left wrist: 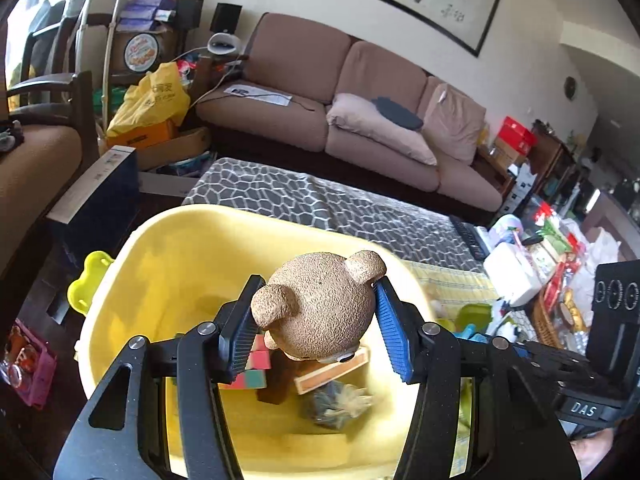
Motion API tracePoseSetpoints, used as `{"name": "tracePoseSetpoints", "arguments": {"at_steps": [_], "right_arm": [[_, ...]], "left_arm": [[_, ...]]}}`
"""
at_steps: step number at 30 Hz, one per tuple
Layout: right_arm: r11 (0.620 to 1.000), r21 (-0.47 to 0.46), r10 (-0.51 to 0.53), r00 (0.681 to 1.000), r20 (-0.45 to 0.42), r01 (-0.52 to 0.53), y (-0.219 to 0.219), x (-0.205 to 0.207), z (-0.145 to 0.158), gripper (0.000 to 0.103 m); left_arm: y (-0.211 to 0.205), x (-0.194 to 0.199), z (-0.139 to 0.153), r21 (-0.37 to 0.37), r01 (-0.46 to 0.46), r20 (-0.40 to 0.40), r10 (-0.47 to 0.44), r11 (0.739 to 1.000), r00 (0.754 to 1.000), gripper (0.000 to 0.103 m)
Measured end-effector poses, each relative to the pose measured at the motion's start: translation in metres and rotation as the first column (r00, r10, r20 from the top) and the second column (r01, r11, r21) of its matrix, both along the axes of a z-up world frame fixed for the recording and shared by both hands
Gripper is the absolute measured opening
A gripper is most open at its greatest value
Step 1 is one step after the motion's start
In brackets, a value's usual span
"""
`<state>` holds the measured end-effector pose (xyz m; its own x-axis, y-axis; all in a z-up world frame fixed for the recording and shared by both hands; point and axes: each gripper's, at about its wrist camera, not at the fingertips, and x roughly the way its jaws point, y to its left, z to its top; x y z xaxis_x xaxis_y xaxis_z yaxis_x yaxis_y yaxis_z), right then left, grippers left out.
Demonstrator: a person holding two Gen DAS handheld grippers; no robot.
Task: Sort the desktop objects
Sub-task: 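Carry bear and blue strap over the yellow tub and open both tools to drop them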
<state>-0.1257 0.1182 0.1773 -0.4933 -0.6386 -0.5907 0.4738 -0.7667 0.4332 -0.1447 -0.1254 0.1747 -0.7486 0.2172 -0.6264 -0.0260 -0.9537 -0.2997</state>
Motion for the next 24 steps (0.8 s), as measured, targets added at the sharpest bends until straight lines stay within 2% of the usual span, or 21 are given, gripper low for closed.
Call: {"name": "tracePoseSetpoints", "arguments": {"at_steps": [4,11,13,16,20,23,24], "right_arm": [[0.997,0.07,0.039,0.999,-0.002,-0.039,-0.034,-0.004,-0.014,0.028],[0.984,0.164,0.075,0.997,-0.012,-0.072,-0.077,-0.007,-0.036,0.028],[0.98,0.188,0.074,0.997,-0.034,-0.067,-0.086,-0.006,-0.037,0.028],[0.982,0.168,0.093,0.995,-0.028,-0.087,-0.096,-0.007,-0.038,0.028],[0.975,0.194,0.112,0.993,-0.022,-0.106,-0.109,-0.007,-0.043,0.028],[0.971,0.21,0.122,0.992,-0.007,-0.118,-0.114,-0.005,-0.049,0.028],[0.969,0.218,0.123,0.992,-0.006,-0.119,-0.115,-0.004,-0.05,0.028]], "left_arm": [[-0.014,-0.007,-0.018,-0.065,-0.038,0.055,0.042,0.997,0.998,0.052],[-0.032,-0.011,-0.032,-0.151,-0.094,0.081,0.107,0.984,0.991,0.052],[-0.037,-0.014,-0.037,-0.155,-0.106,0.093,0.122,0.982,0.988,0.052],[-0.043,-0.019,-0.043,-0.149,-0.104,0.104,0.12,0.983,0.987,0.052],[-0.044,-0.023,-0.044,-0.147,-0.105,0.107,0.121,0.984,0.987,0.052],[-0.048,-0.024,-0.043,-0.111,-0.108,0.104,0.12,0.988,0.987,0.052],[-0.049,-0.024,-0.041,-0.097,-0.108,0.095,0.117,0.989,0.989,0.057]]}}
